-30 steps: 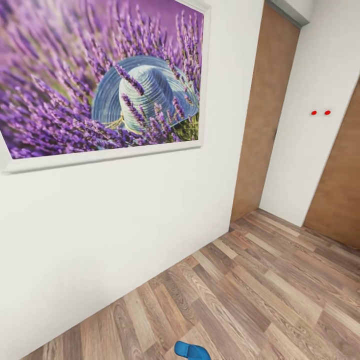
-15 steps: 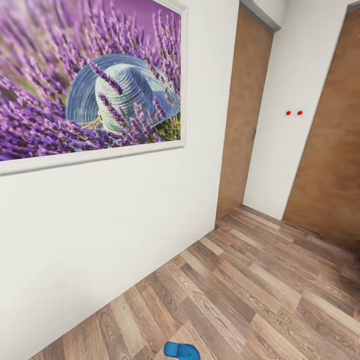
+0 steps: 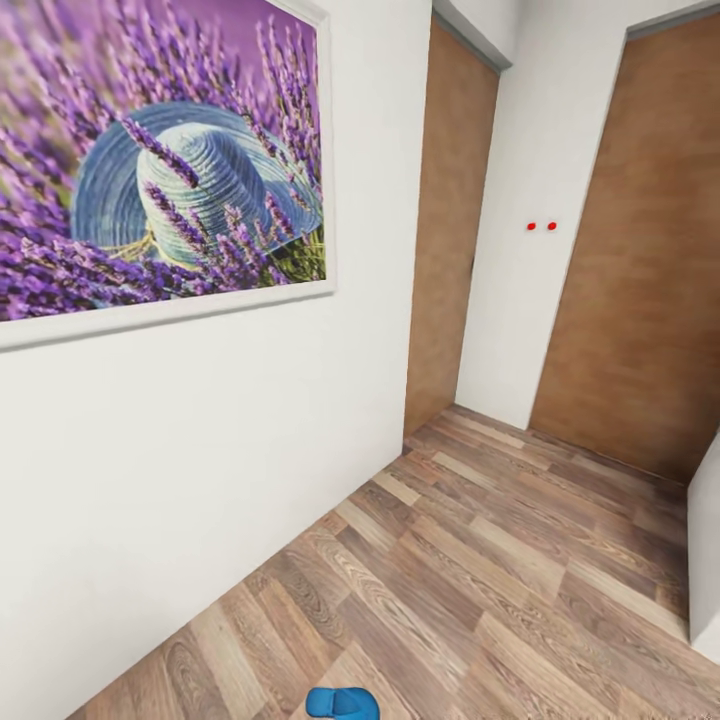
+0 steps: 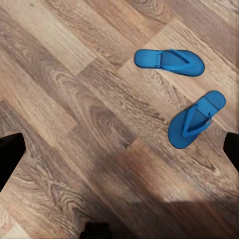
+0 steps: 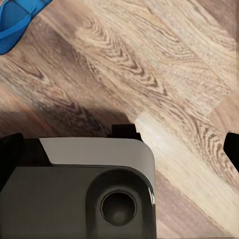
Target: In the bedroom, move the book from the bed onto either nightstand, and place the two sandals side by side next to the bed.
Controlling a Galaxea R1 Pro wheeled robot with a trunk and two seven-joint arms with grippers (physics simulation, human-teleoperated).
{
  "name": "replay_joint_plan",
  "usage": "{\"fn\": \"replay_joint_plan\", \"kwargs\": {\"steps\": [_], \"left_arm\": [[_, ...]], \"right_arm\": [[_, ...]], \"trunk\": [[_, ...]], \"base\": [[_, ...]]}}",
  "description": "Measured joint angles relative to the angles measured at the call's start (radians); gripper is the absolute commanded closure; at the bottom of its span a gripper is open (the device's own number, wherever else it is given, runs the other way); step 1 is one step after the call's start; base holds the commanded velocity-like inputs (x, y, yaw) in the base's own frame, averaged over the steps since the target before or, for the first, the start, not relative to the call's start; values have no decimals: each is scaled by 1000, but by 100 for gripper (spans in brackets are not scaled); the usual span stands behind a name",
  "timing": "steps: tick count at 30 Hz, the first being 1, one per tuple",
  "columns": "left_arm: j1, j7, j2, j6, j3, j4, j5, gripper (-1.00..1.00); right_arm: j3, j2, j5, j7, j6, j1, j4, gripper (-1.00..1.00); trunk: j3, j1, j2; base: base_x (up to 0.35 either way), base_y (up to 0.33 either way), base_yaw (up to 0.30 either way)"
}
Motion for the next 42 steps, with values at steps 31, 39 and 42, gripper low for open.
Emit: {"fn": "replay_joint_plan", "kwargs": {"steps": [31, 39, 42], "left_arm": [[0, 0, 0, 0, 0, 0, 0, -100], [0, 0, 0, 0, 0, 0, 0, -100], [0, 0, 0, 0, 0, 0, 0, -100]], "right_arm": [[0, 0, 0, 0, 0, 0, -1, -100], [0, 0, 0, 0, 0, 0, 0, -100], [0, 0, 0, 0, 0, 0, 0, -100]], "trunk": [[0, 0, 0], [0, 0, 0], [0, 0, 0]], "base": [[0, 0, -214], [0, 0, -214], [0, 0, -214]]}}
